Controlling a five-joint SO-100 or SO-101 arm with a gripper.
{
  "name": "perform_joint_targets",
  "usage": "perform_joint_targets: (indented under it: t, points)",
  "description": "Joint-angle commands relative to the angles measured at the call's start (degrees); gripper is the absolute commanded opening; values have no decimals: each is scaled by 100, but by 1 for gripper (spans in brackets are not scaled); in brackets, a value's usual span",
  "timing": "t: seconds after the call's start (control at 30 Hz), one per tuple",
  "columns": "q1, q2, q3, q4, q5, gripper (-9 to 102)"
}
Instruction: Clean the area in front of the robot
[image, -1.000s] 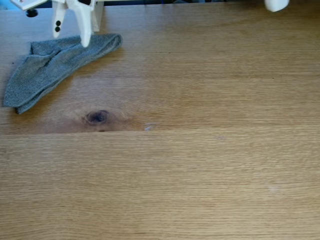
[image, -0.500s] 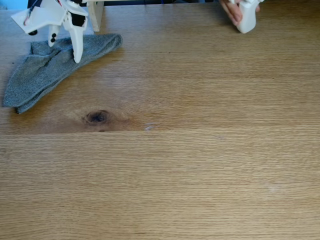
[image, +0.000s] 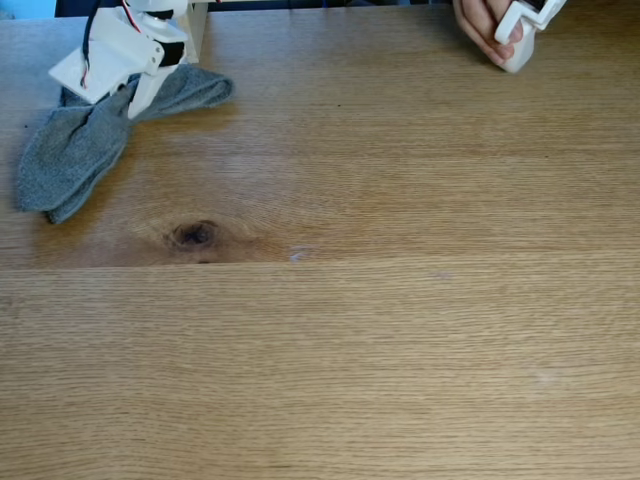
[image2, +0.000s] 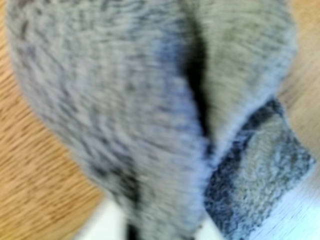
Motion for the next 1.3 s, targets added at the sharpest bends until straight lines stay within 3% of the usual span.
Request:
perform_joint_targets:
  t: [0.0, 0.2, 0.33, 0.63, 0.9, 1.07, 1.27]
  points:
    - [-88, 185, -88, 97, 290, 0]
    - [-396, 896, 0, -132, 589, 0]
    - [-835, 1837, 9, 501, 773, 0]
    - [-2698, 4658, 9, 3155, 1415, 0]
    - [-5326, 6319, 18, 4931, 2004, 0]
    - [-6917, 6196, 18, 4913, 2285, 0]
    - [-8033, 5045, -70, 3357, 2312, 0]
